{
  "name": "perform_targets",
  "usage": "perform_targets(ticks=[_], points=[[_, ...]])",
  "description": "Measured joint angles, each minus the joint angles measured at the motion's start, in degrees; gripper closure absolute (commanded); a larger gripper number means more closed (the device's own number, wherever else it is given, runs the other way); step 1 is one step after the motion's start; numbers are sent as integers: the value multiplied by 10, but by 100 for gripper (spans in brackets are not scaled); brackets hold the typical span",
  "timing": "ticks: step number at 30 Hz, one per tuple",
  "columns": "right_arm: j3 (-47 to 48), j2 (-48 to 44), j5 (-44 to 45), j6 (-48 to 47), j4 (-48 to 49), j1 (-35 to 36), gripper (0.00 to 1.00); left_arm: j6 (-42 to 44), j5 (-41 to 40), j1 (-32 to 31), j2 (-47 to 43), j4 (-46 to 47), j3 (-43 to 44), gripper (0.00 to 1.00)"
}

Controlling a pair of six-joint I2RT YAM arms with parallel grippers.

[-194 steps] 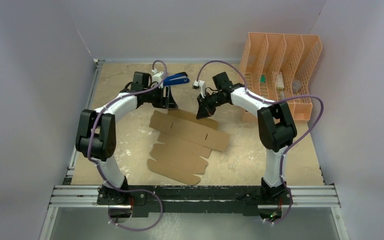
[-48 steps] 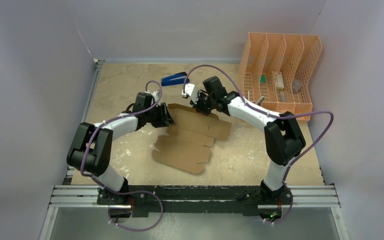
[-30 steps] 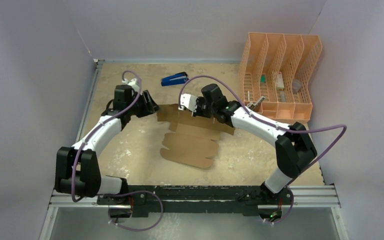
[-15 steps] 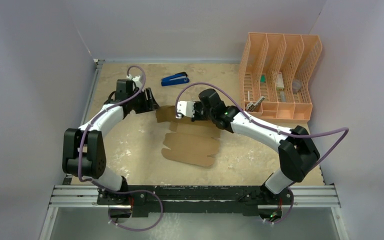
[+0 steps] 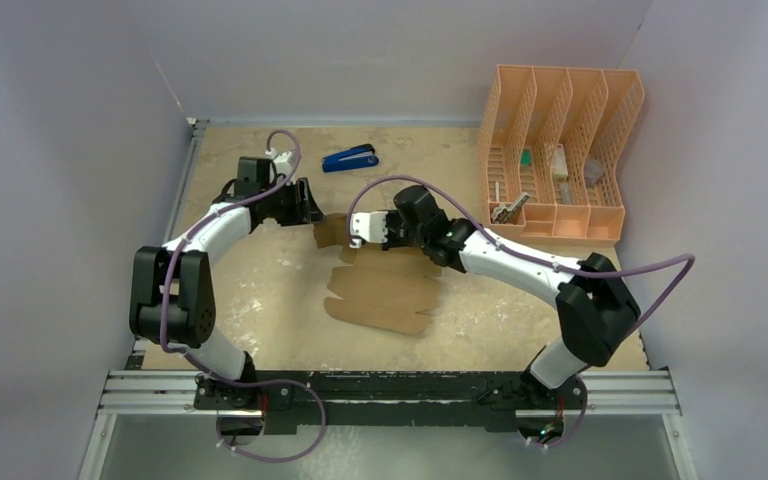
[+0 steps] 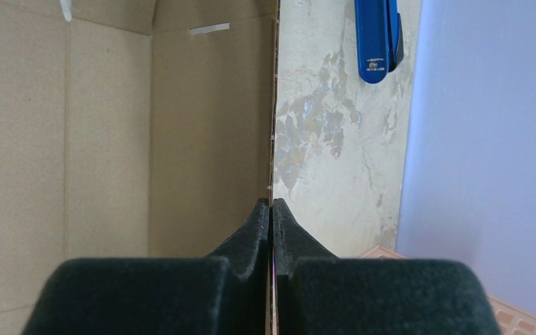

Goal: Fold the paper box

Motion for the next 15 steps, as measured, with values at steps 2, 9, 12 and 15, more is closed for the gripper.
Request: perform_targets(ticks=[2,9,12,15], points=[[-3,-3,3,-8,0,2,100,6,0,-1,1,-6,0,59],[-16,-4,28,-34,23,13,100,21,-9,-10,13,-18,0,63],[-35,-7,44,-48,45,20,100,22,-12,-19,13,-21,0,66],[-62,-16,59,-64,72,26,100,22,-15,-32,10,-23,0,66]])
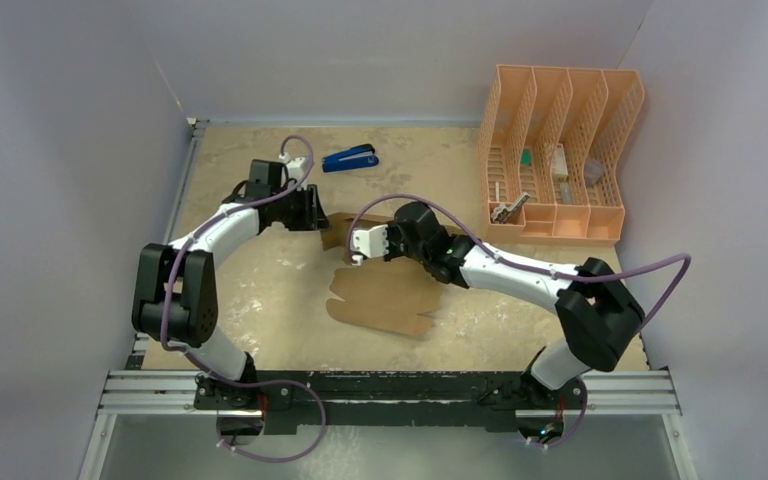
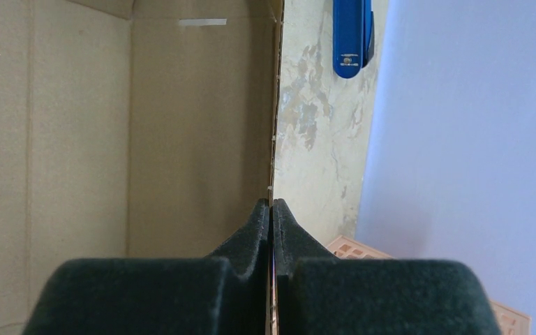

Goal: Fold the paper box

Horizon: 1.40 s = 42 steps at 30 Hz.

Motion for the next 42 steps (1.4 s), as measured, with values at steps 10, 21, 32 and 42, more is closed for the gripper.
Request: perform_targets(ticks=[10,21,32,42], points=[[-74,-8,29,-51,112,9,100,0,-53,2,-57,-31,4,50],[-109,-29,33,-76,156,16,100,39,-40,7,47,-60,102,49],[-115,-29,34,-83,171,17,100,95,4,-9,80,-105,118,70],[-118,-24,45,-83,190,22,100,89,-30,-47,45,-92,85,89]])
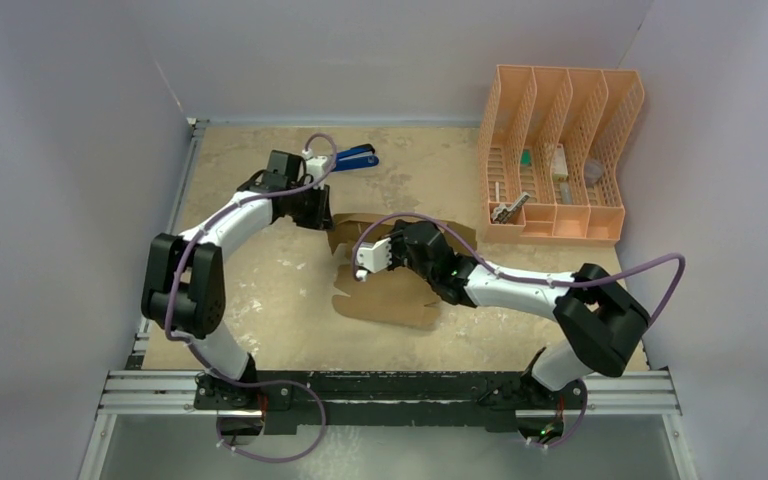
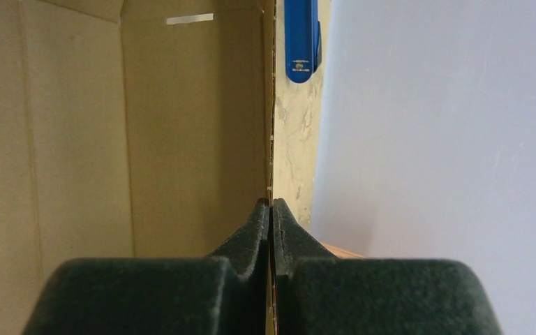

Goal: Fold the paper box

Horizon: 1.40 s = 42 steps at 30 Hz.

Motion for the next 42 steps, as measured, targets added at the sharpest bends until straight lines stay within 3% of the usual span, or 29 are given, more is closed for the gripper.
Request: perform_targets(ticks=[7,15,28,36,42], points=[[-24,0,17,-6,43,1,100,-47,-72,-48,-79,40,-59,90],[-51,16,27,-10,105,3,100,-118,-97,-86,-159,97,-130,88],[-106,46,70,-27,229,30,100,-190,-147,-141,-172,191,-217,86],[-169,98,108,-75,387,50,100,-230,-194,-180,-186,244,-246,79],[-175,111,109,-92,434,51,100,-270,-197,-187,-186,300,-275,75]])
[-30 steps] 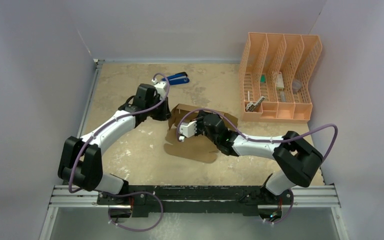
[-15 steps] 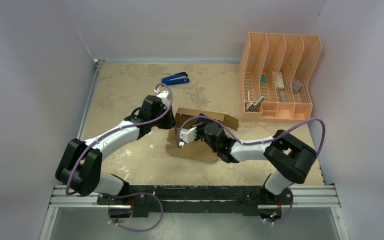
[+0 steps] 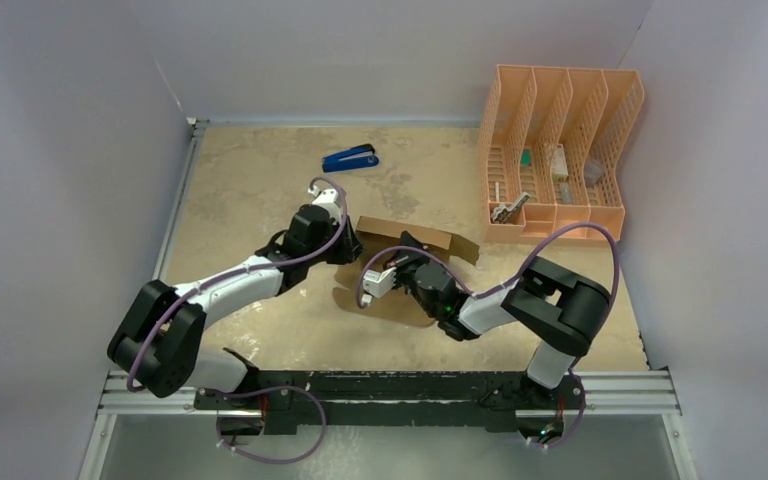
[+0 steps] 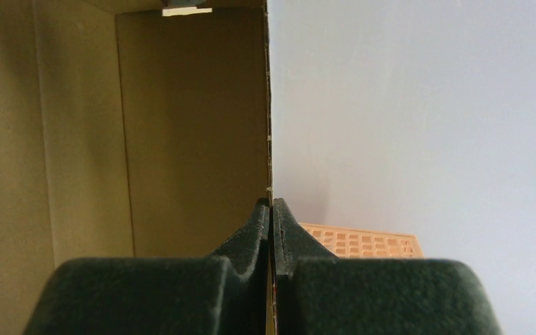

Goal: Fold the paper box

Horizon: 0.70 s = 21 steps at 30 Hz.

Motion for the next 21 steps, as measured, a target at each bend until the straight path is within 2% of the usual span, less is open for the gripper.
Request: perform_targets(ticks=[3,9,16,21], points=[[-1,2,0,-6,13,0,100,-17,3,-2,0,31,-17,72],[-13,14,0,-18,46,4,100,-43,12,-6,-9,52,-38,55],[-16,14,0,-20,50,4,100,-12,11,0,-78,-19,-17,47],[-17,14,0,-20,50,4,100,44,22,47,-111,-91,39,46]])
